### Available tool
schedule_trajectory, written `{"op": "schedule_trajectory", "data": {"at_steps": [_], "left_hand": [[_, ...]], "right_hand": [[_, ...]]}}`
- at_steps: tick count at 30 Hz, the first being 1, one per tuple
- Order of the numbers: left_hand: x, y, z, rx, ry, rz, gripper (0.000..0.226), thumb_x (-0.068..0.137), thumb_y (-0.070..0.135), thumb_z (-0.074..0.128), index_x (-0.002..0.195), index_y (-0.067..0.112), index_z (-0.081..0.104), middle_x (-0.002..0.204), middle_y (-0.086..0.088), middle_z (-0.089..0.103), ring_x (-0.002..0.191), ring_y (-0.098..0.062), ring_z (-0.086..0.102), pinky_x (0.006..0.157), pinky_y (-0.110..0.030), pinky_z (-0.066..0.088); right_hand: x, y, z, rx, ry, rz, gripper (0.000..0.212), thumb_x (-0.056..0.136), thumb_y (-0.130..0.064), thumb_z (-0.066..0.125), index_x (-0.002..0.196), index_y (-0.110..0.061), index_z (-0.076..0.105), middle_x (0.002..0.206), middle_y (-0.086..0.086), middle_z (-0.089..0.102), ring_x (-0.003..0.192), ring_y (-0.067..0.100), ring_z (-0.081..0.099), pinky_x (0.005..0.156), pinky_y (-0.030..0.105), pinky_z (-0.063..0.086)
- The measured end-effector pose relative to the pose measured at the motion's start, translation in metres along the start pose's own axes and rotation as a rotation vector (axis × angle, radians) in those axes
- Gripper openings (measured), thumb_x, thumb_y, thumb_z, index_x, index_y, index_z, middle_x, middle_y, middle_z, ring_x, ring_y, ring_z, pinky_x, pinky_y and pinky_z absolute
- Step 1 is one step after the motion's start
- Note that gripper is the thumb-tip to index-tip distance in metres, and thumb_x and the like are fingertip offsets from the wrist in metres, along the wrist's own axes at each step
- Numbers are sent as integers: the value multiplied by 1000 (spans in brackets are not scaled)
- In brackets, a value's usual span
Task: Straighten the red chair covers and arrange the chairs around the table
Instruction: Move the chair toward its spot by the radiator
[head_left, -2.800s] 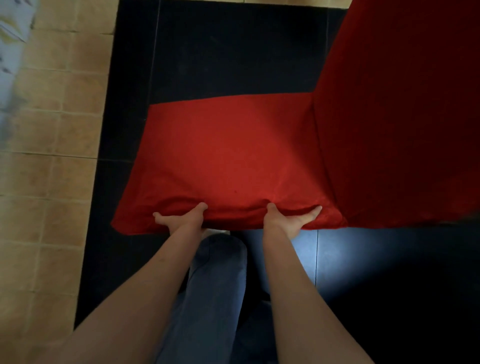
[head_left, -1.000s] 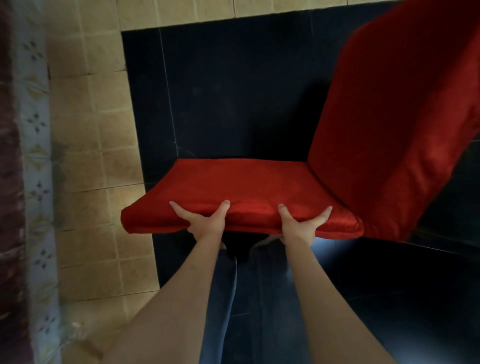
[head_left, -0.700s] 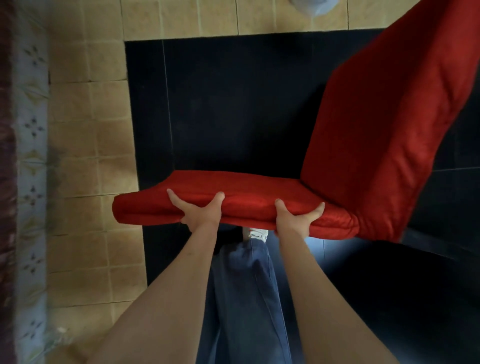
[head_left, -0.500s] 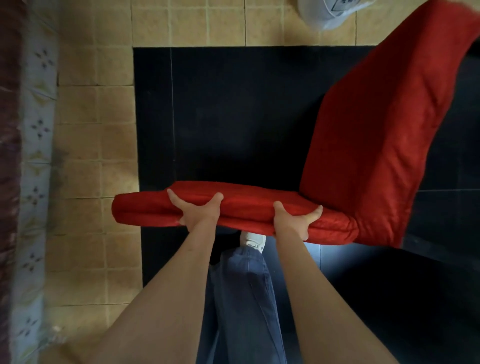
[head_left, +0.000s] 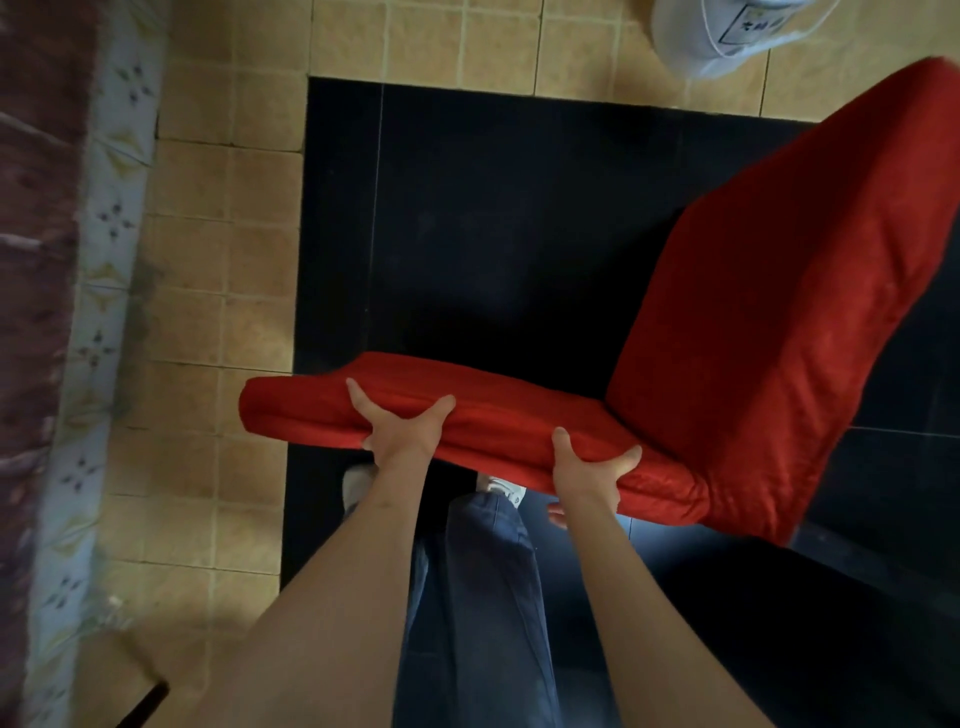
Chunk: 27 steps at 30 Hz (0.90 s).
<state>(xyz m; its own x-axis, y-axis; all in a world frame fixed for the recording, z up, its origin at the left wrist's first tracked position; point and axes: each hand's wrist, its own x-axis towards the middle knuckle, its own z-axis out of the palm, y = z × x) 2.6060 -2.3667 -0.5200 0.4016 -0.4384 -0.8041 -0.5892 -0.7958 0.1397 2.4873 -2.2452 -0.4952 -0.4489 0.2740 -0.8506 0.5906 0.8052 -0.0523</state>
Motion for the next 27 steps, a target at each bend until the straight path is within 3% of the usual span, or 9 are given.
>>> {"op": "schedule_trajectory", "data": {"at_steps": [6,9,11,15,17,21,24,27], "left_hand": [[8,-11,-25,146,-169,109,123,60,61,77,136,58,-20,139,-16,42,114,-38,53,98,-53,44],[11,-15,-49,182,-303,175,110,70,46,79,142,56,-4,140,-11,43,114,-34,56,96,-51,48],[15,-16,-67,304,-322,307,98,75,40,78,147,47,12,136,-10,50,116,-31,57,99,-42,48],[23,-16,-99,591,-125,677,62,82,40,70,138,28,45,103,-4,67,102,-25,62,90,-36,51],[29,-12,-111,710,9,829,53,82,43,68,131,25,54,105,-3,63,103,-24,58,87,-35,49],[53,-2,-131,906,131,1013,63,77,59,65,130,27,54,121,-4,52,114,-25,47,99,-38,37],[75,2,-141,1020,-17,1033,74,75,71,55,136,31,45,134,0,48,126,-22,42,107,-41,30],[97,8,-149,1129,-132,1056,81,73,77,51,140,33,39,136,1,48,126,-23,43,106,-43,31]], "right_hand": [[-9,-3,-11,-239,-60,-70,102,85,-57,59,150,-31,-16,124,23,54,94,39,64,83,51,55],[-19,-3,-9,-394,-61,-180,95,85,-55,59,153,-26,-1,123,19,58,101,37,63,86,47,54],[-27,-6,-2,-522,-36,-280,89,86,-55,59,152,-20,12,125,16,58,109,36,59,82,37,48],[-46,-17,22,-740,8,-466,77,84,-53,65,143,-16,32,125,13,55,114,32,54,72,33,36],[-55,-22,35,-856,53,-557,75,82,-52,68,140,-18,35,129,13,46,118,31,47,73,34,37],[-66,-29,60,-1044,70,-763,84,77,-55,71,144,-24,31,136,8,38,125,28,36,95,41,39],[-70,-31,79,-1091,-68,-811,90,76,-53,72,149,-29,25,149,1,34,140,27,24,112,49,23],[-73,-33,98,-1094,-156,-801,95,75,-49,75,151,-33,21,155,-5,27,146,24,15,116,55,10]]}}
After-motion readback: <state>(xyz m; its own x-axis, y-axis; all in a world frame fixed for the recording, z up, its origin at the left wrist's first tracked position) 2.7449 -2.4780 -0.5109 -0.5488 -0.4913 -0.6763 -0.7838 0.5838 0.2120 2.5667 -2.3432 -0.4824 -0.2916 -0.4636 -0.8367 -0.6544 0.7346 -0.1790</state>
